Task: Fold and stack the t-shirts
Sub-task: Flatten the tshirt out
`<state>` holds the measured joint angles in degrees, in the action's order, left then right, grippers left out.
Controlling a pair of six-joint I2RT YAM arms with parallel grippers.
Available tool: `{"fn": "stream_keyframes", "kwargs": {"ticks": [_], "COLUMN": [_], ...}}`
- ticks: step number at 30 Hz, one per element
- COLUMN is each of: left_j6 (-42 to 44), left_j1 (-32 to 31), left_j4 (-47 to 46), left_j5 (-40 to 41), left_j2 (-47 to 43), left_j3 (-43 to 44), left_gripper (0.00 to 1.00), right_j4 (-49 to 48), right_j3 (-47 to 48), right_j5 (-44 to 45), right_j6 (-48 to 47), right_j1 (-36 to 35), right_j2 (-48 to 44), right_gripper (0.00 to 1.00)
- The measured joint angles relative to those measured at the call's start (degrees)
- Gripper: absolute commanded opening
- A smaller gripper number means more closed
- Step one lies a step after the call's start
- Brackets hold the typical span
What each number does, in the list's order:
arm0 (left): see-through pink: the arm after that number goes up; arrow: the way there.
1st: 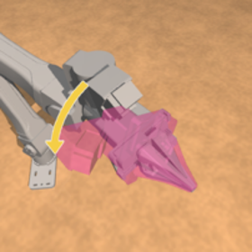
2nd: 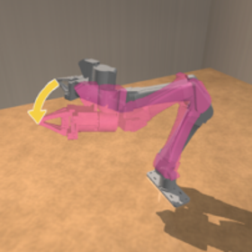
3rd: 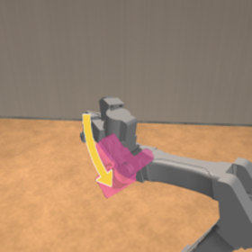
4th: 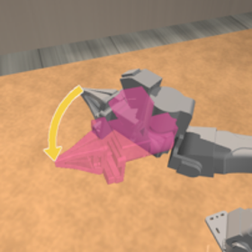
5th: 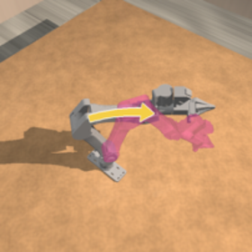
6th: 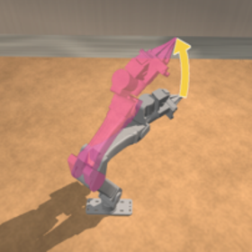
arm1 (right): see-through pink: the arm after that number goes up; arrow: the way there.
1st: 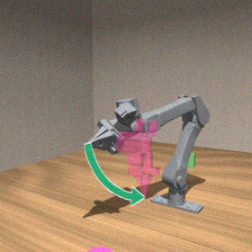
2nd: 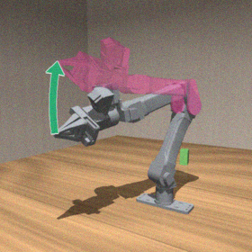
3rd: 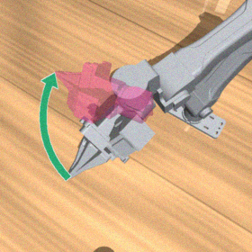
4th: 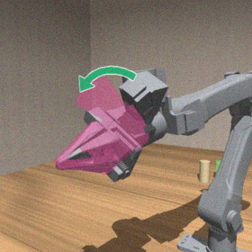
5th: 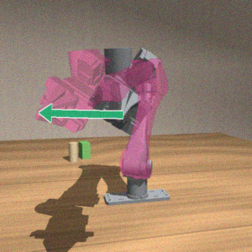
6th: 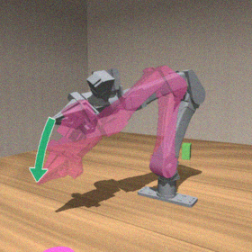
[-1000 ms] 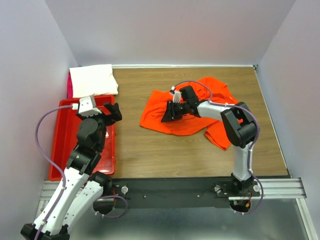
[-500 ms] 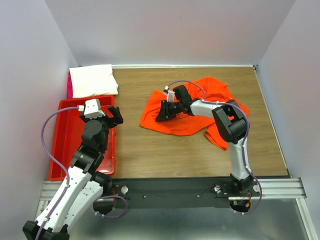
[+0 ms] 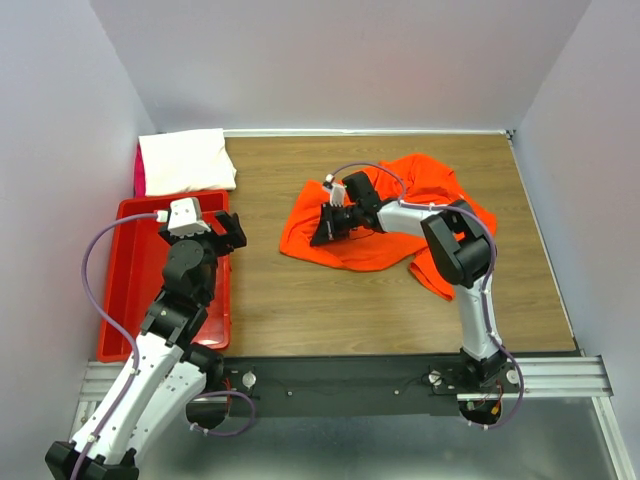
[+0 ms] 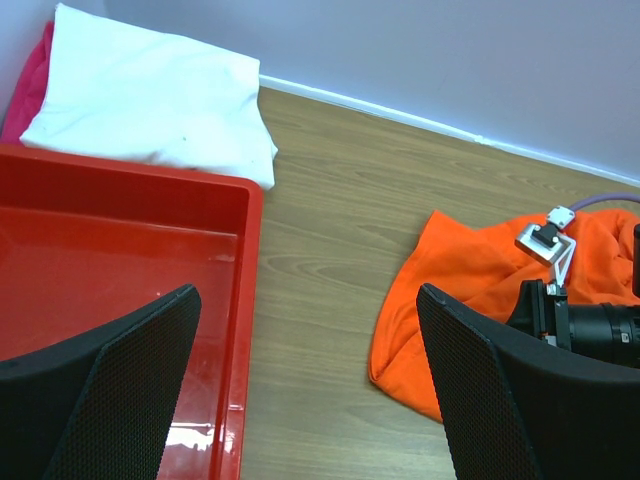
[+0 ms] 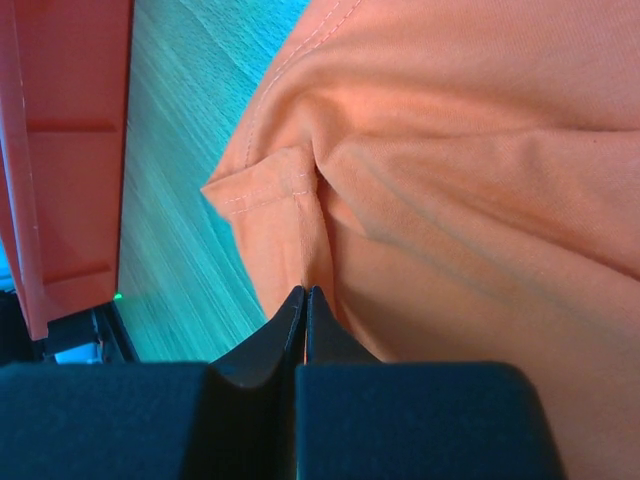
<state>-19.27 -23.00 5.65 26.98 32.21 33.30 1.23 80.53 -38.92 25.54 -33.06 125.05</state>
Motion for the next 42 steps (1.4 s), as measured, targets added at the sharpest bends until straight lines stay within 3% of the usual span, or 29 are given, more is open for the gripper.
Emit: {"fn": "stream_keyframes", "kwargs": {"ticks": [7,17,18,22,26,31,38,42], "left_j6": [0.0,0.6,0.7,0.7,0.9,0.7,-4.7,-8.0], "left_j1": [0.0,0.0,0.0,0.0,0.0,0.0,0.0,-0.5], "left_j4": [0.0,-0.2,-0.2,-0.3,-0.4,-0.4,0.0,0.6], "left_j5": [0.0,0.0,0.0,0.0,-0.5,-2.2,-10.7,-17.0], "left_j2": [0.0,0.1,0.2,0.5,1.0,2.3,8.4,15.7], "left_j3": [0.0,0.0,0.0,0.0,0.0,0.0,0.1,0.9], "left_gripper": [0.96,0.96,0.96,0.96,0.96,0.96,0.95,0.95], "right_j4": [0.0,-0.2,-0.1,0.7,1.7,5.8,9.7,10.2], "right_j3": [-0.3,-5.6,-6.2,-7.9,-8.2,-9.3,-12.0,-16.6], "right_j5": [-0.1,-0.2,-0.2,-0.5,-1.7,0.4,16.0,23.8], "right_j6": [-0.1,-1.4,-1.7,-2.8,-4.2,-6.2,-7.0,-6.6], "right_j1": [-1.9,-10.9,-11.8,-14.0,-14.8,-14.9,-13.4,-7.5], "right_j2": [-0.7,-4.3,-4.3,-4.3,-5.5,-10.1,-24.1,-30.7], "right_gripper": [0.06,0.07,0.09,0.35,0.53,0.58,0.60,0.60]}}
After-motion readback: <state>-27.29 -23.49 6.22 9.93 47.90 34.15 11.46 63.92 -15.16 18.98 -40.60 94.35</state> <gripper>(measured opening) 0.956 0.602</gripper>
